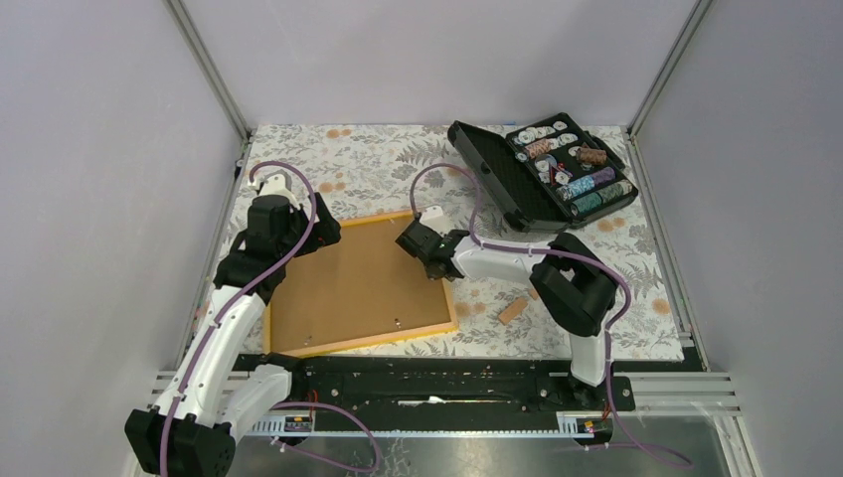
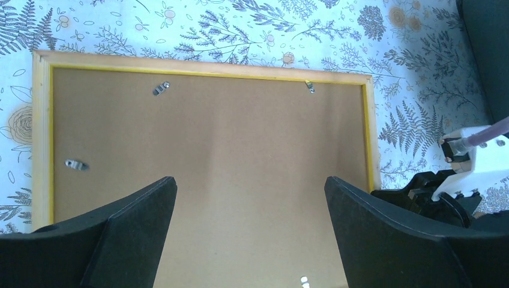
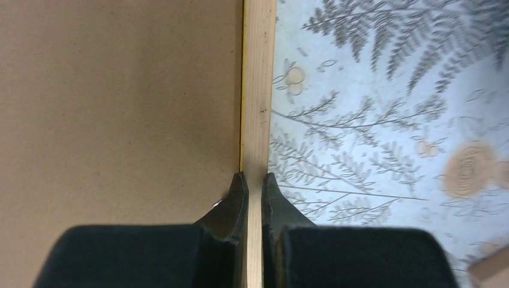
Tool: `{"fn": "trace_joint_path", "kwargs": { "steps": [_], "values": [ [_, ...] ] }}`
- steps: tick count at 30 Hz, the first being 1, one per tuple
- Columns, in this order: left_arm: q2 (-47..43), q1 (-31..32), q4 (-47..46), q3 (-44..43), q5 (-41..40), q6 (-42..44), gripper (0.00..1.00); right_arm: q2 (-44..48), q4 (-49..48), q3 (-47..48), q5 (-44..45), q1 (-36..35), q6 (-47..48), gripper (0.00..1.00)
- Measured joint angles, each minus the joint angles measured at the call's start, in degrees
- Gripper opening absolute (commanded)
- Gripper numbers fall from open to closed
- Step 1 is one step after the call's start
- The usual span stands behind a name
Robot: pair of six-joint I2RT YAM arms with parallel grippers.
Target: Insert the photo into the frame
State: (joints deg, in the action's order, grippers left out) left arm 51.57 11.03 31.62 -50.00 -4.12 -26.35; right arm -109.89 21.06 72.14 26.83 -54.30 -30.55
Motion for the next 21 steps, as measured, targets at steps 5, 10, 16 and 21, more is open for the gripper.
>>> {"fn": "trace_joint_path", "kwargs": {
  "steps": [5, 10, 16, 21],
  "values": [
    [0.3, 0.0, 0.0, 0.0, 0.0, 0.0, 0.98, -4.5, 6.1, 6.3, 5.7, 0.3, 3.6, 0.00],
    [0.3, 0.0, 0.0, 0.0, 0.0, 0.0, 0.98, -9.7, 10.1, 16.0, 11.1, 0.5, 4.8, 0.12],
    [0.3, 0.0, 0.0, 0.0, 0.0, 0.0, 0.99, -11.5, 14.0, 20.4, 13.0, 1.4, 4.1, 0.46],
    [0.5, 0.0, 1.2, -1.0, 0.4, 0.3, 0.98, -10.0, 15.3, 18.8, 9.8, 1.4, 2.4, 0.65]
  ]
}}
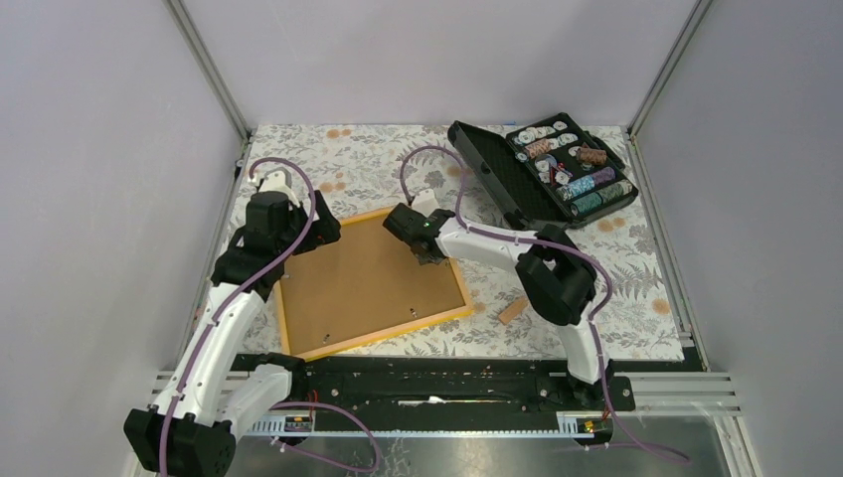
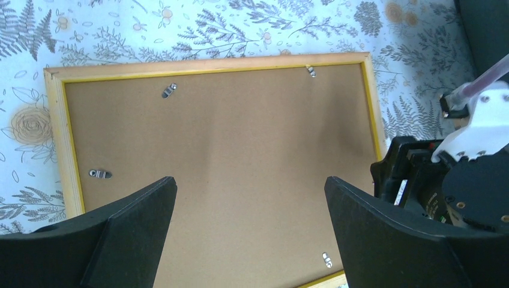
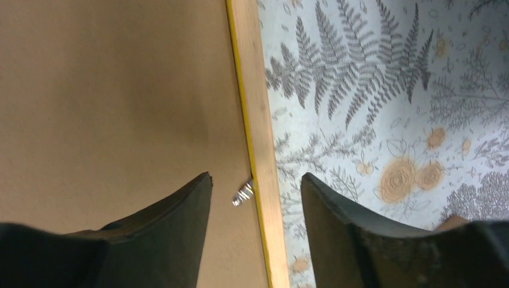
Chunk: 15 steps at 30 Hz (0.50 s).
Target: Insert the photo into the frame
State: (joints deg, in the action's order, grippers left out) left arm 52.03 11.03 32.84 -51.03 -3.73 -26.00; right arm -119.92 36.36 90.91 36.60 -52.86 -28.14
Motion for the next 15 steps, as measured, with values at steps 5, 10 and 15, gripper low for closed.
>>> {"fn": "trace_joint_path", "kwargs": {
  "steps": [5, 10, 15],
  "values": [
    [0.7, 0.0, 1.1, -5.2, 1.1, 0.9, 0.99, 6.2, -0.2, -7.6, -3.3, 0.0, -2.1, 0.60],
    [1.4, 0.0, 0.0, -5.6, 0.4, 1.9, 0.98, 10.7, -1.3, -15.9, -6.4, 0.0, -4.0, 0.42],
    [1.7, 0.2, -0.1, -3.1, -0.2, 2.7, 0.98, 12.9, -4.6, -21.5, -8.8, 0.0, -5.5, 0.29]
  ]
}}
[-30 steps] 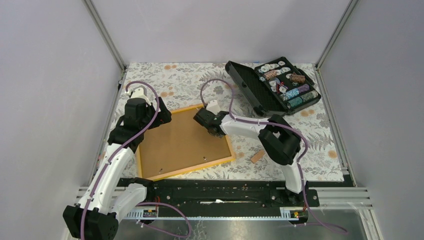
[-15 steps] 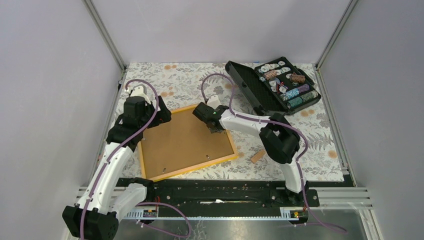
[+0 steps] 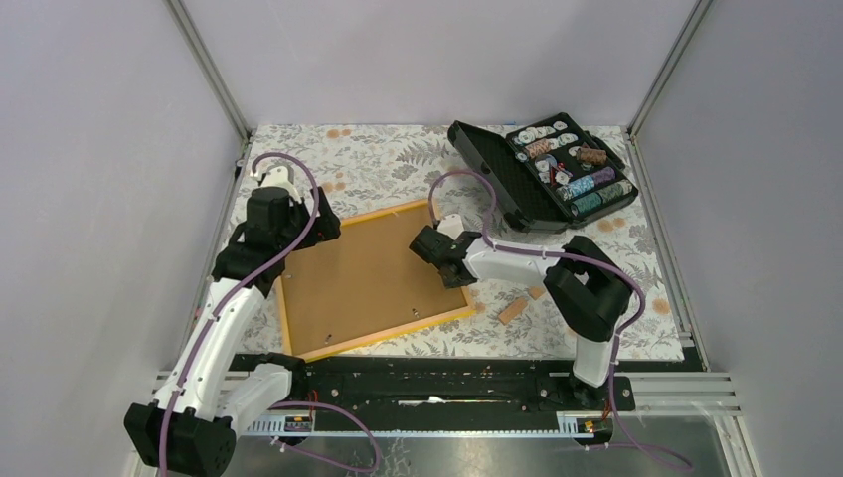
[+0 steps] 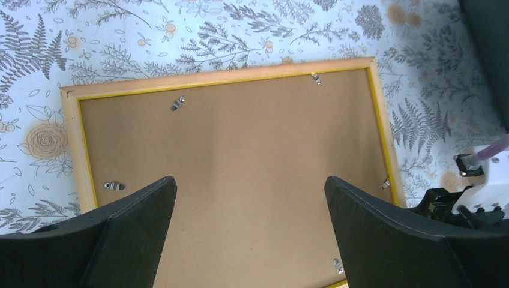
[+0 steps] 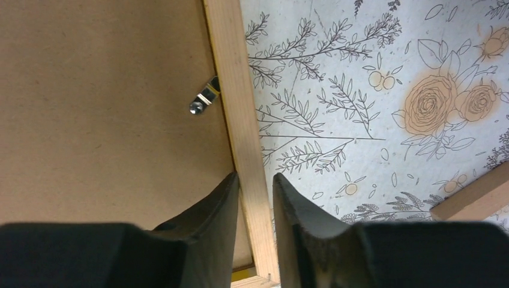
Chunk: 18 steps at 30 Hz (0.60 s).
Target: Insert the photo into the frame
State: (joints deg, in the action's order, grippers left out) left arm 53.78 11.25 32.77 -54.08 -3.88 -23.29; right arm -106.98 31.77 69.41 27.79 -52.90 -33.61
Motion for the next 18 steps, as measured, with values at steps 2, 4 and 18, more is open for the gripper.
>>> {"fn": "trace_joint_path", "kwargs": {
  "steps": [2, 4, 18],
  "values": [
    [0.1, 0.3, 0.5, 0.4, 0.0, 0.3, 0.99, 0.5, -0.9, -1.0, 0.0, 0.0, -0.1, 0.23],
    [0.1, 0.6, 0.4, 0.4, 0.0, 0.5, 0.98, 0.6, -1.0, -1.0, 0.3, 0.0, 0.6, 0.19],
    [-1.2, 0.9, 0.1, 1.0, -1.5, 0.8, 0.99, -18.5, -1.0, 24.9, 18.8, 1.4, 20.4, 0.67]
  ]
}}
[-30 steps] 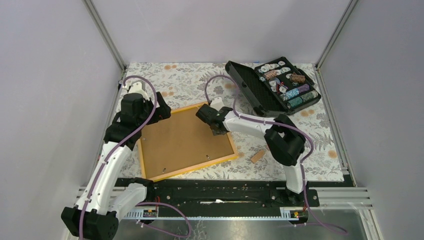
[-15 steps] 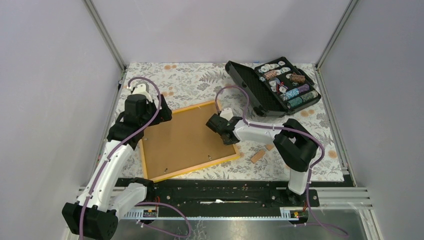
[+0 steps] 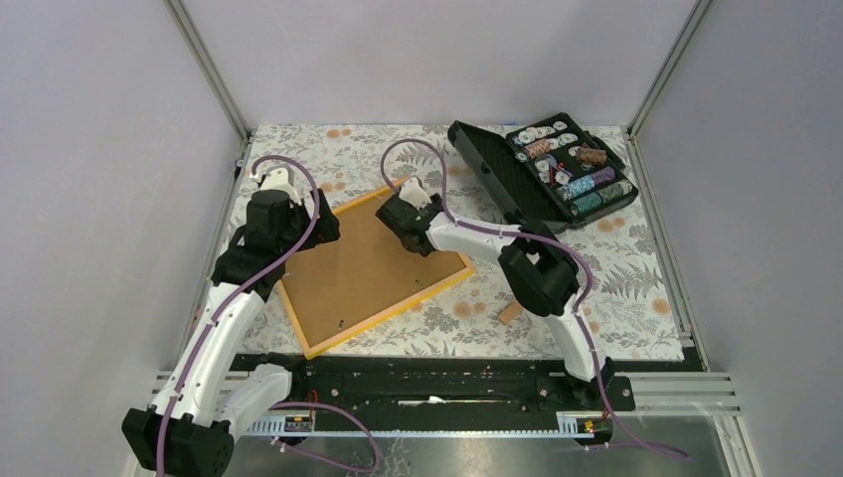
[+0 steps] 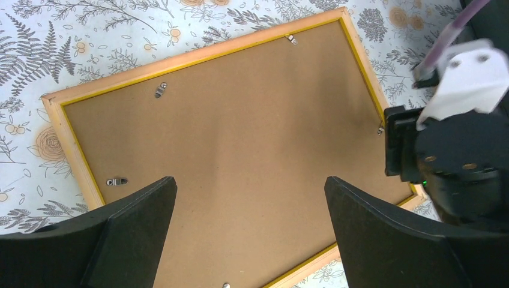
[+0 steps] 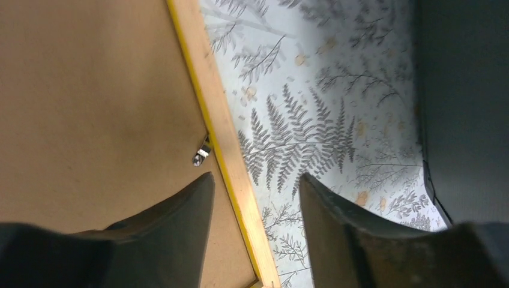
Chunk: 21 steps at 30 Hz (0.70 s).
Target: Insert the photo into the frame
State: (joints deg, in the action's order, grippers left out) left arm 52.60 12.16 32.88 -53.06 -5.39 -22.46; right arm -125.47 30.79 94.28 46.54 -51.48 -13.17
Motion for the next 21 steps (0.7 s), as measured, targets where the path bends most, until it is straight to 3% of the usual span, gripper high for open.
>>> {"fn": "trace_joint_path", "kwargs": {
  "steps": [5, 11, 16, 21],
  "values": [
    [-1.3, 0.2, 0.0, 0.3, -1.3, 0.0, 0.98, 1.9, 3.8, 4.2, 0.5, -0.2, -3.7, 0.85],
    [-1.4, 0.2, 0.0, 0.3, -1.6, 0.1, 0.98, 13.9, 4.2, -6.9, -12.3, -2.1, -16.8, 0.97],
    [-0.7, 0.3, 0.0, 0.3, -1.1, 0.2, 0.98, 20.4, 1.6, -15.0, -21.1, -6.9, -27.9, 0.97],
    [-1.6, 0.3, 0.0, 0.3, -1.2, 0.2, 0.98, 25.4, -3.2, -26.7, -23.7, -8.1, -40.0, 0.91]
  ]
}}
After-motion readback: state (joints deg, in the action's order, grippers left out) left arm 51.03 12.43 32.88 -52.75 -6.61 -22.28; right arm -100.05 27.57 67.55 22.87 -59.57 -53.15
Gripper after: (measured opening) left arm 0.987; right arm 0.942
